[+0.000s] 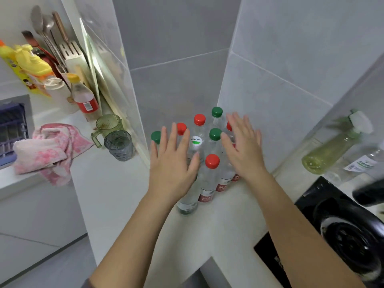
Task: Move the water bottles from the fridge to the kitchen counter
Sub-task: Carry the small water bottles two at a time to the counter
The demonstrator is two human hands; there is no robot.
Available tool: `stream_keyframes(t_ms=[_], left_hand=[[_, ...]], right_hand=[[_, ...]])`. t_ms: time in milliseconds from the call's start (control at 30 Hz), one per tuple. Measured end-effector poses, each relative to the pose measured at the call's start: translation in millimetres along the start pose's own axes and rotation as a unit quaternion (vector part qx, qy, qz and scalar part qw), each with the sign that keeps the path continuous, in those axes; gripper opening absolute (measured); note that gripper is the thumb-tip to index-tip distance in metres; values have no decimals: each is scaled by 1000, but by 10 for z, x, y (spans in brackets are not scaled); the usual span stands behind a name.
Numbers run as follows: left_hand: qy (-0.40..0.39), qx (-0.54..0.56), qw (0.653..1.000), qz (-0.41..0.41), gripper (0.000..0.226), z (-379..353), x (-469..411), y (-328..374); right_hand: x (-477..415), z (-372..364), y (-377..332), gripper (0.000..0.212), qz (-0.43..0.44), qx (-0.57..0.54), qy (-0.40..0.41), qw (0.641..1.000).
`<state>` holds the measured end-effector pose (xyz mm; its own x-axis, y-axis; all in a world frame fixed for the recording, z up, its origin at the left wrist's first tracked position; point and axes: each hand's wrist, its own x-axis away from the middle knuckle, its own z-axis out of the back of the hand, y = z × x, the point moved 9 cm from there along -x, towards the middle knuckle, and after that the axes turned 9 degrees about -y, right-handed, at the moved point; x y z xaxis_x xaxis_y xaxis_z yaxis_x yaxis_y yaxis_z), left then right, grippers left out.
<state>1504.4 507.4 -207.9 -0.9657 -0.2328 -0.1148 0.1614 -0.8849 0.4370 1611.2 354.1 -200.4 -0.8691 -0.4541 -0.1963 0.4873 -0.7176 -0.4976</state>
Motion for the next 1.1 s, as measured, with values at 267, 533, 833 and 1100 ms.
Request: stream_keyframes(t_ms=[267,533,833,1100], left_hand=[[-155,-136,978,35,69,-328,-202,47],[-136,-92,985,52,71,-208,-120,79],[9,-57,993,107,75,152,741,105],[40,-68,992,102,75,302,1849,312]], right_hand=[[-277,-431,-2,60,0,223,-231,947],[-189,-328,-50,63,0,197,-224,955],[579,44,-55,64,67,138,-153,976],[1434,131,-464,65,184,122,-131,967]])
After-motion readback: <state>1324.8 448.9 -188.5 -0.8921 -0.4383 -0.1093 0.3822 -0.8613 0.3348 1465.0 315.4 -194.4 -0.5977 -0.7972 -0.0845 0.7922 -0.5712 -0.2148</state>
